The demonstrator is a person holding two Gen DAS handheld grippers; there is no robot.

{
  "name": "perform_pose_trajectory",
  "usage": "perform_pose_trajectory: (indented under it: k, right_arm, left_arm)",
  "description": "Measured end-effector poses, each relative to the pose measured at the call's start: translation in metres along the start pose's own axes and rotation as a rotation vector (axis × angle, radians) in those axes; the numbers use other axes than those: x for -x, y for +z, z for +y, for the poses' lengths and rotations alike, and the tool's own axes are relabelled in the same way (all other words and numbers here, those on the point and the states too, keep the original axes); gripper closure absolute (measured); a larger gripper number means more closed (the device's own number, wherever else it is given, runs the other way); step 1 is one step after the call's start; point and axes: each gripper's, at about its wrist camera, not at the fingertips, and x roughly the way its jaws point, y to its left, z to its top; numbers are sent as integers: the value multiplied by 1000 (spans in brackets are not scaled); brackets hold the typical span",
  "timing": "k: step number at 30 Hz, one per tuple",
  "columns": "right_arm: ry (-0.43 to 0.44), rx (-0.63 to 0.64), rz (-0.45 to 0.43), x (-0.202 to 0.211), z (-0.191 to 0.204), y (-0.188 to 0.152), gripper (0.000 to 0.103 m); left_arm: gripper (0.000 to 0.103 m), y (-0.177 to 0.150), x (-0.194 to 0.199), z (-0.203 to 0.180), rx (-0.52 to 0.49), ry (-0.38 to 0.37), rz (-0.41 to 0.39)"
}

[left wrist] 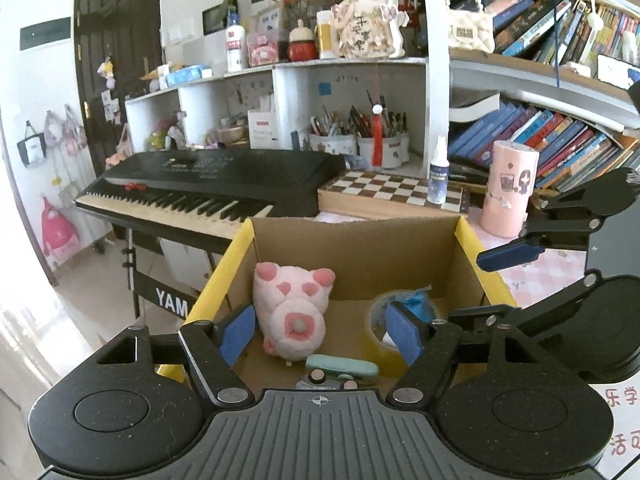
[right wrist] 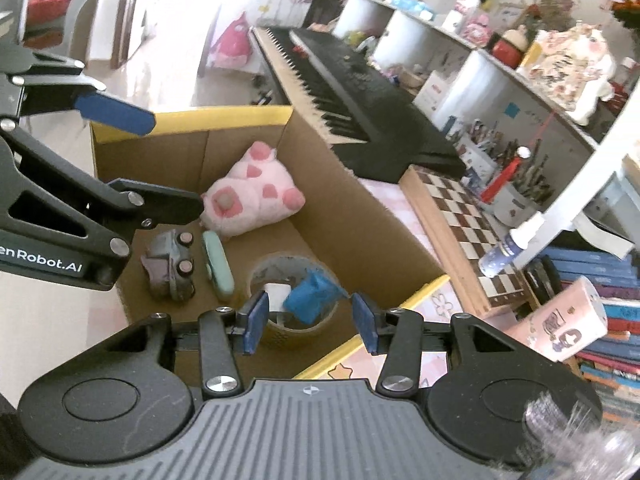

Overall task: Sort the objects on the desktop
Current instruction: 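Lift both open tools up out of the yellow box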

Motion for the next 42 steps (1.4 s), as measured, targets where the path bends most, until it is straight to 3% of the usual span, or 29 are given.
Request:
perform_pose_trajectory:
  k: [11, 18, 28, 42]
  right_arm:
    - [-108, -147, -95, 49, 12, -8, 59]
    - [-184, -355, -130, 78, 18, -25, 59]
    - [-304, -548, -118, 111, 53, -54, 59]
    - [-352, -660, -80, 141, 117, -87, 58]
  left_arm:
    - [28, -9, 29, 11, 27, -6, -45]
    - [28, -22, 47, 20, 40, -17, -52]
    - [28, -47, 76, 34, 55, -32, -34]
    - [27, -76, 112, 41, 50, -45, -17]
